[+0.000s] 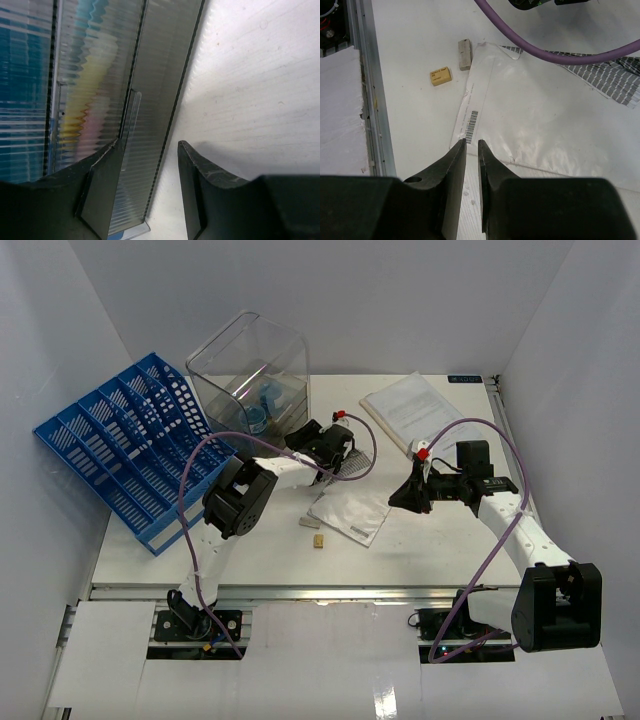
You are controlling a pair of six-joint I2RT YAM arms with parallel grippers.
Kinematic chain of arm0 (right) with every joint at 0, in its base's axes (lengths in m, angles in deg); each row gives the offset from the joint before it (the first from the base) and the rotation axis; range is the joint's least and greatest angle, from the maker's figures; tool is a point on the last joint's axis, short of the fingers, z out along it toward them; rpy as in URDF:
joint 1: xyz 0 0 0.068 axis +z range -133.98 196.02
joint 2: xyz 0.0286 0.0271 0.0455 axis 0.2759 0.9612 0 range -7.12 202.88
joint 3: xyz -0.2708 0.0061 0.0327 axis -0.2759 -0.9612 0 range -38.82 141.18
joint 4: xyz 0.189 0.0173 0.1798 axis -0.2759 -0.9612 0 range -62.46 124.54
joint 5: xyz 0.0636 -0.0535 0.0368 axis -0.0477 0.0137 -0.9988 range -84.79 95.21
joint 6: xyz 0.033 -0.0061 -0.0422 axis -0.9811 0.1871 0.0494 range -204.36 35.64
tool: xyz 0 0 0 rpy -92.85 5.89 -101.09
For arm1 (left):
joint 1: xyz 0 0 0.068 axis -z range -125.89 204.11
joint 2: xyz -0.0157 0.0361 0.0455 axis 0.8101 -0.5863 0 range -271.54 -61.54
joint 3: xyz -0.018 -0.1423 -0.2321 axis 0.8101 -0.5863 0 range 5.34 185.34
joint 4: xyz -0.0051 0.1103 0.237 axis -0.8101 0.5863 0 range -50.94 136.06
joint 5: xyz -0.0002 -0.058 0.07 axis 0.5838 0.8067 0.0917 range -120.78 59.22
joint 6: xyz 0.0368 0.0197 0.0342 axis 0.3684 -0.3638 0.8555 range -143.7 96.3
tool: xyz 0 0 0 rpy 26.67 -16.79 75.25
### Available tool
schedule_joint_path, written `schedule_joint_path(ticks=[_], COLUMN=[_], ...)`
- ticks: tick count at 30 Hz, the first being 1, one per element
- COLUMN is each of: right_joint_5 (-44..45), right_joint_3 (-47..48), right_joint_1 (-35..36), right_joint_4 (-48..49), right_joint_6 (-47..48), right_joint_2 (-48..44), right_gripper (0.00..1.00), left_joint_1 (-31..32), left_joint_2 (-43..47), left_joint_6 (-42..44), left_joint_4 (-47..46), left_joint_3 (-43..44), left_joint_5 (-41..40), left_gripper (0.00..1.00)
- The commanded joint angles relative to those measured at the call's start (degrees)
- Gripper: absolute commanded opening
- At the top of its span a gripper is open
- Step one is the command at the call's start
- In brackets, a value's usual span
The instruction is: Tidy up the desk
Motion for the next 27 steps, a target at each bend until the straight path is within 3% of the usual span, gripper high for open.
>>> schedule_joint_path(ticks=[1, 14, 27], right_joint_5=[-1.2, -1.2, -1.1], right_joint_3=[-0.2, -0.3, -0.3], right_joint_1=[-0.4, -0.4, -0.5], right_joint_4=[1.3, 1.3, 1.3], right_joint_6=[-0.1, -0.1, -0.1], right_joint_2=[0.0, -0.2, -0.3], right_gripper=[0.22, 0.22, 0.22], left_joint_1=[-0.6, -2.1, -3.0], left_joint_2=[3.4, 0.9, -0.3], left_joint_6=[5.8, 7.2, 7.8], left_joint_4=[-7.4, -6.6, -6.4], left_joint_3=[-1.0, -1.0, -2.2], left_joint_5=[-1.4, -0.9, -1.1], left_gripper=[0.59, 0.50, 0.18])
